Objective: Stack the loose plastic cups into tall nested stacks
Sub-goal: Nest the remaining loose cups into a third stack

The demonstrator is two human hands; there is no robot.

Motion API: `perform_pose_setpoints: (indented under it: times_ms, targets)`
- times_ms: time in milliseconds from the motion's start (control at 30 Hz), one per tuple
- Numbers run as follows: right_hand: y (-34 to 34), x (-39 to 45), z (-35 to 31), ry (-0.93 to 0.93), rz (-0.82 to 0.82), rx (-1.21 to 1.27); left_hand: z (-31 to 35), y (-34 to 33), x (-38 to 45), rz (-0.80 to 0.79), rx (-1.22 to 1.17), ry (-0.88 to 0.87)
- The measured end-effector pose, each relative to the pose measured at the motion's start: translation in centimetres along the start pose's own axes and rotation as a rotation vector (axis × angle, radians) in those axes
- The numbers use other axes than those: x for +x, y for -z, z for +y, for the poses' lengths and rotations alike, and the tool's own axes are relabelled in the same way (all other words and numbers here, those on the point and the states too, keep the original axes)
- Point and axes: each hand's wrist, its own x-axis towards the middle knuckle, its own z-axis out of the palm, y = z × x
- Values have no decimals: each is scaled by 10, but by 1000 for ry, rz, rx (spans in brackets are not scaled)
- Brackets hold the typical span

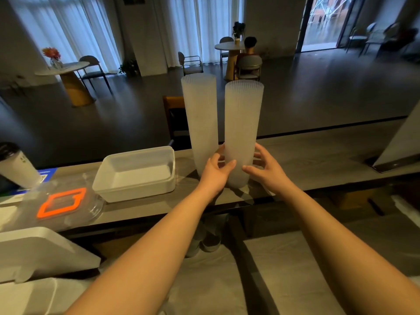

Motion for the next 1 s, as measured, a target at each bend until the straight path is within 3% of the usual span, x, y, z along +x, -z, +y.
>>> perform_pose_setpoints:
  times_ms: [467, 1000]
  targets:
    - [-39, -74, 11, -75, 130, 118, -49, 28, -66, -37, -53, -2]
    - [-186, -171, -8, -56, -291, 60, -162, 137, -249, 360, -172, 80]
